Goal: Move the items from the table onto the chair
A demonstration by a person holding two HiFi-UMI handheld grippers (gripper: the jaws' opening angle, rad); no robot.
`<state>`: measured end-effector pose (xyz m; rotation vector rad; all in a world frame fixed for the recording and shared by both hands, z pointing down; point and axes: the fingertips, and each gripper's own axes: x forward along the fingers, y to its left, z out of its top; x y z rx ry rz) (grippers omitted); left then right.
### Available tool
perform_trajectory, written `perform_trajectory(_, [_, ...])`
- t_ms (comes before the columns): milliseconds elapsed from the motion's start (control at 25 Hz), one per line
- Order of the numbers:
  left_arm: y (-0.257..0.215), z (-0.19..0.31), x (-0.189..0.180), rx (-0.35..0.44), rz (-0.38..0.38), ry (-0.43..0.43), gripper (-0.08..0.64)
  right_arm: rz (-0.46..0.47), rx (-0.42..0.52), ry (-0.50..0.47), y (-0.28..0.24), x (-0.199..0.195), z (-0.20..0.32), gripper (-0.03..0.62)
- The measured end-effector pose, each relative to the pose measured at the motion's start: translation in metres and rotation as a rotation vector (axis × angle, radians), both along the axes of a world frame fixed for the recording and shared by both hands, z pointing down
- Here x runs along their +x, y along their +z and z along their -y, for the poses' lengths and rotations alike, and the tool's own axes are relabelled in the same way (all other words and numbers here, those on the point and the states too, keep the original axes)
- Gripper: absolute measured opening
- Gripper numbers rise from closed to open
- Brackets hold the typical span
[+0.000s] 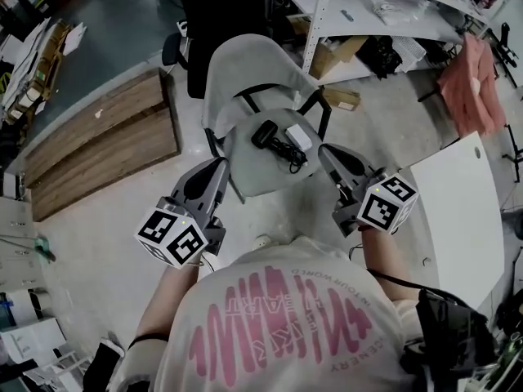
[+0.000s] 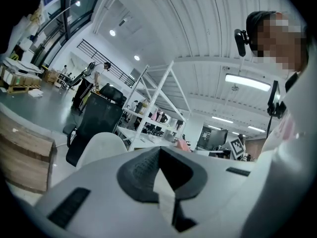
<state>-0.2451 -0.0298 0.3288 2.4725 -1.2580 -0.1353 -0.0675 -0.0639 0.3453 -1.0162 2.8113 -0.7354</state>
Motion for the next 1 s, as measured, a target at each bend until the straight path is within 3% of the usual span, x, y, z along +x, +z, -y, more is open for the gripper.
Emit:
perform_trajectory(560, [-0.011, -0.021, 0.024, -0.015, 0.016, -0.1, 0.008, -0.004, 0.017, -0.048, -0.009, 0.04, -0.011, 0.012])
perform_trajectory(1000, [-0.01, -0.018, 0.04, -0.002, 0.025, -0.107, 0.008, -0.025, 0.046, -0.069, -0.006, 0.055, -0.009, 0.012])
